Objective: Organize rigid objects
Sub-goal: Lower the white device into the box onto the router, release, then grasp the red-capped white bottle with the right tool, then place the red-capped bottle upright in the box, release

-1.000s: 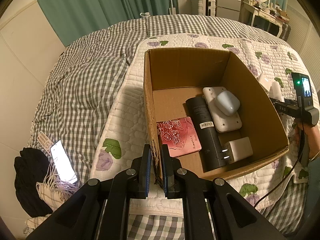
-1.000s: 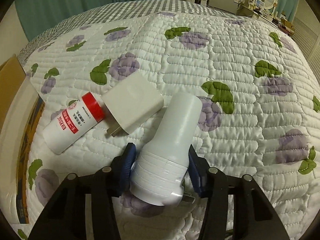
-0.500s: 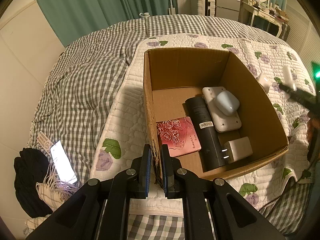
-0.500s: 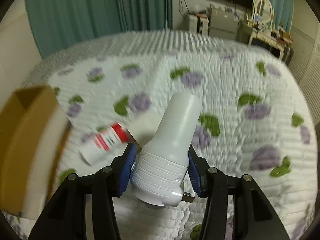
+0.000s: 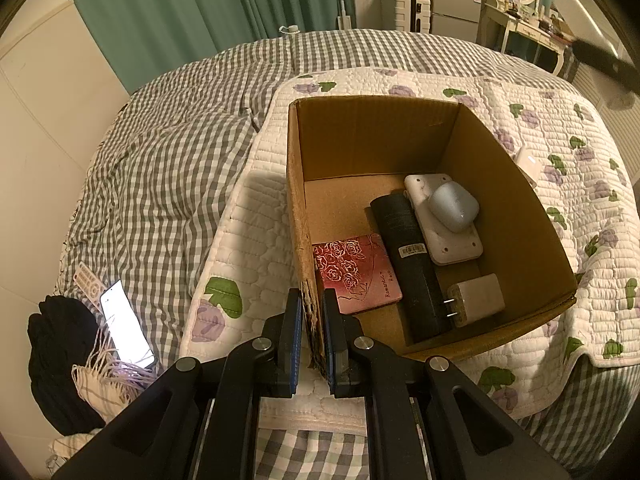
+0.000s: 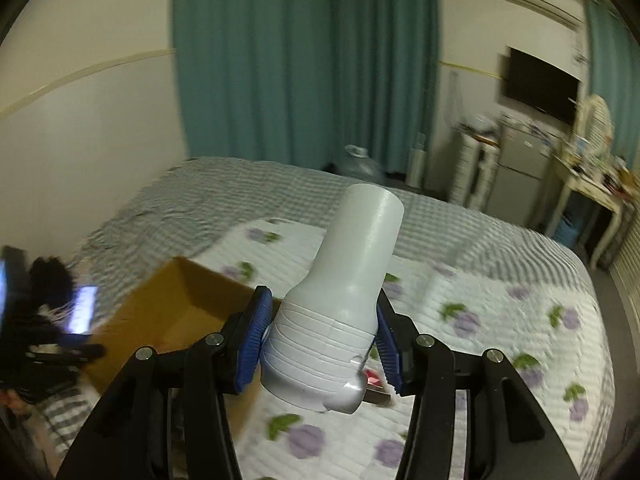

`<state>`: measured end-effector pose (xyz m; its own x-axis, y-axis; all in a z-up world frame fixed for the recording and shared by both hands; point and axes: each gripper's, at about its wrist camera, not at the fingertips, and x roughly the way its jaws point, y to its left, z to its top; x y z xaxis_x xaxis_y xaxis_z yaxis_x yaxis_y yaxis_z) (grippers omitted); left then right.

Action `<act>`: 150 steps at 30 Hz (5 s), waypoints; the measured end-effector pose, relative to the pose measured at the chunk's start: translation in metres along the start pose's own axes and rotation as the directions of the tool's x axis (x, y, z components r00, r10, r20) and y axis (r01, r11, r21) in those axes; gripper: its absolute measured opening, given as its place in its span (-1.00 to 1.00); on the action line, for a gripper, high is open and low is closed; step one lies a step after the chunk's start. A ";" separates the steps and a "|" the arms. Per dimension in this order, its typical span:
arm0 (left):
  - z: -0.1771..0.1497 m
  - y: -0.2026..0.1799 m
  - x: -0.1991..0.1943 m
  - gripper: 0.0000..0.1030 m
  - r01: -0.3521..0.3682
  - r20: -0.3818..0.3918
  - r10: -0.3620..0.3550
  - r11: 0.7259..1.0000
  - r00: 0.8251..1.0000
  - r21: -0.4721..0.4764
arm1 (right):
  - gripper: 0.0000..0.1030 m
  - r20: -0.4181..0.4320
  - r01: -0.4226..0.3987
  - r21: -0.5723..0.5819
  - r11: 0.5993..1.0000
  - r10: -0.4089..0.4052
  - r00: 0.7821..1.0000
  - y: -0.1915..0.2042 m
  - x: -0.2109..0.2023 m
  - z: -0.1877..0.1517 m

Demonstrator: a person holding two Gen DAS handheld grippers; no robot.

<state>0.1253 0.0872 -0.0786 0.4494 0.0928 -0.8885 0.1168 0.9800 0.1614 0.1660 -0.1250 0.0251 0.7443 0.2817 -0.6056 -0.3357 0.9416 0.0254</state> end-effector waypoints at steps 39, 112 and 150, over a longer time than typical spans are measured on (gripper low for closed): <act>-0.002 0.000 -0.001 -0.83 0.013 0.006 -0.013 1.000 1.000 -0.002 | 0.72 -0.131 -0.112 -0.083 0.990 0.101 0.986 0.074 0.048 -0.037; -0.003 0.002 0.002 -0.83 0.010 -0.001 -0.010 1.000 1.000 -0.002 | -0.30 -0.088 0.054 0.122 0.991 -0.043 0.995 -0.034 0.039 -0.044; -0.004 0.006 0.000 -0.83 0.023 0.003 -0.023 1.000 1.000 -0.008 | 0.38 -0.211 -0.182 -0.111 0.977 0.156 0.965 0.113 0.080 -0.064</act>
<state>0.1220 0.0941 -0.0794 0.4488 0.0694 -0.8909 0.1200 0.9833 0.1370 0.1505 -0.0079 -0.0708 0.5442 0.3797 -0.7481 -0.5272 0.8484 0.0471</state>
